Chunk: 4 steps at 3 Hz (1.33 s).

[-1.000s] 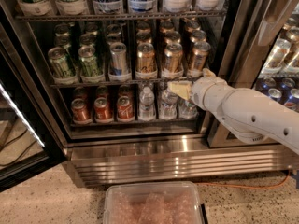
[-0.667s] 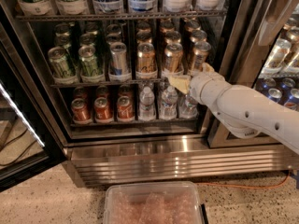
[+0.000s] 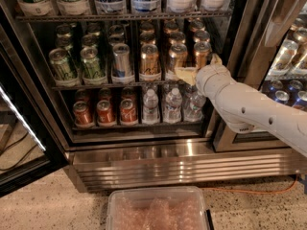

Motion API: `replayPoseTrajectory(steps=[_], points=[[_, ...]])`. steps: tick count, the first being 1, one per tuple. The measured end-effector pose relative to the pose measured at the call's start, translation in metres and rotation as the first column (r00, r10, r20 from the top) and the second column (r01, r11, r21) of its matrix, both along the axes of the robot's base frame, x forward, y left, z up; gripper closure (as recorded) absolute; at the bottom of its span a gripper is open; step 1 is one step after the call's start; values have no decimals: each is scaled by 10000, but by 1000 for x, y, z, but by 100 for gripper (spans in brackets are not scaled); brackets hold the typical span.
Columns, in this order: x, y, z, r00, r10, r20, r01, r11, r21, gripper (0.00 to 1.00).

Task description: Pick orange can from middle shelf of fridge

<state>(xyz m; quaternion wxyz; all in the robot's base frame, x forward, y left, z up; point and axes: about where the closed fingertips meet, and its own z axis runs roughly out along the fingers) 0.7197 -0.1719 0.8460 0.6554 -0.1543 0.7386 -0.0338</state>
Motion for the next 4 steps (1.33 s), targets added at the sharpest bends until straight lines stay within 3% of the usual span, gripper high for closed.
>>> replayPoseTrajectory(steps=[1, 3, 4], points=[[11, -14, 5, 9978, -567, 350, 572, 9983, -145, 33], [24, -22, 0, 9940, -953, 533, 970, 9948, -303, 38], [29, -22, -9, 9928, -1112, 452, 1124, 9933, -254, 53]])
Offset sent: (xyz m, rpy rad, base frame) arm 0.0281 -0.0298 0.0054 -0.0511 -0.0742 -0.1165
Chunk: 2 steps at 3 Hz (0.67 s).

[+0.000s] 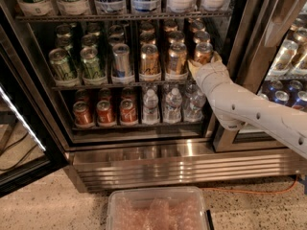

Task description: Pick orange can from middle shelf of fridge

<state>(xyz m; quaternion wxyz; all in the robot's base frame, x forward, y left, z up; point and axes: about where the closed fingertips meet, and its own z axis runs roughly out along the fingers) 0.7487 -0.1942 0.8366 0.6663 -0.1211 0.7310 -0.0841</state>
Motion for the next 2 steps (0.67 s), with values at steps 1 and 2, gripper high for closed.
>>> replayPoseTrajectory(steps=[1, 2], points=[[3, -2, -8, 9998, -160, -152, 161, 9999, 46, 57], [3, -2, -5, 9998, -160, -152, 161, 9999, 46, 76]])
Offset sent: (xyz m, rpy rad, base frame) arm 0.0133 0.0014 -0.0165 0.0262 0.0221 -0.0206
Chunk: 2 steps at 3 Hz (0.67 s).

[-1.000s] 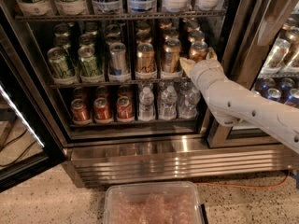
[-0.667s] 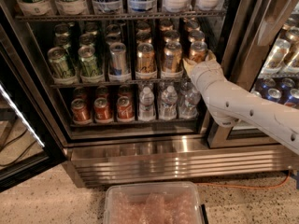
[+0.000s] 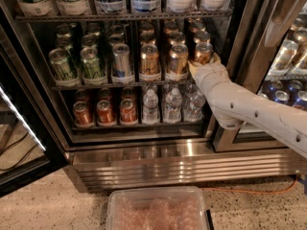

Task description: Pick orange can from middle shelf of fridge

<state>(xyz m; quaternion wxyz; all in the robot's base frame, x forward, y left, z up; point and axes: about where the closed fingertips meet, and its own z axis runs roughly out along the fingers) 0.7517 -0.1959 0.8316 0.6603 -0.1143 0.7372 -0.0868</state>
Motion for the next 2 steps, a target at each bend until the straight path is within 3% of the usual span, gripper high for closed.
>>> replayPoseTrajectory(steps=[1, 2], points=[[0, 1, 0, 9999, -9, 133, 7, 9998, 202, 98], [-1, 0, 8, 9992, -64, 404, 49, 9993, 374, 100]])
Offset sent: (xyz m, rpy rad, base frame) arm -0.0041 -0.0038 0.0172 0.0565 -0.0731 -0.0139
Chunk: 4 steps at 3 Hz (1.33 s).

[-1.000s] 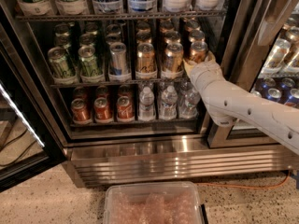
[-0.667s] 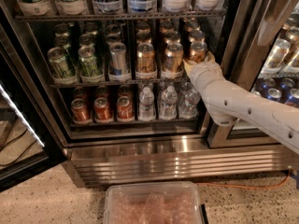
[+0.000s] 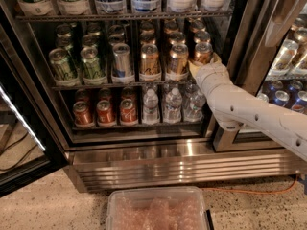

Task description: Pick orange can from middle shelf of fridge

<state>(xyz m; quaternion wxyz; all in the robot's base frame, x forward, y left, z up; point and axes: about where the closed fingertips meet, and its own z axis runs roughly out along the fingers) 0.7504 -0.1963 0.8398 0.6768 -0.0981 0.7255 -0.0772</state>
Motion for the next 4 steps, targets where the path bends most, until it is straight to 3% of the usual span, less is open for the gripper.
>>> replayPoseTrajectory(steps=[2, 3, 4], points=[[10, 11, 33, 9958, 418, 811, -434, 9989, 183, 100], [16, 23, 77, 9857, 1072, 1299, -1123, 9931, 326, 100], [15, 24, 77, 9855, 1125, 1271, -1175, 9925, 329, 100]])
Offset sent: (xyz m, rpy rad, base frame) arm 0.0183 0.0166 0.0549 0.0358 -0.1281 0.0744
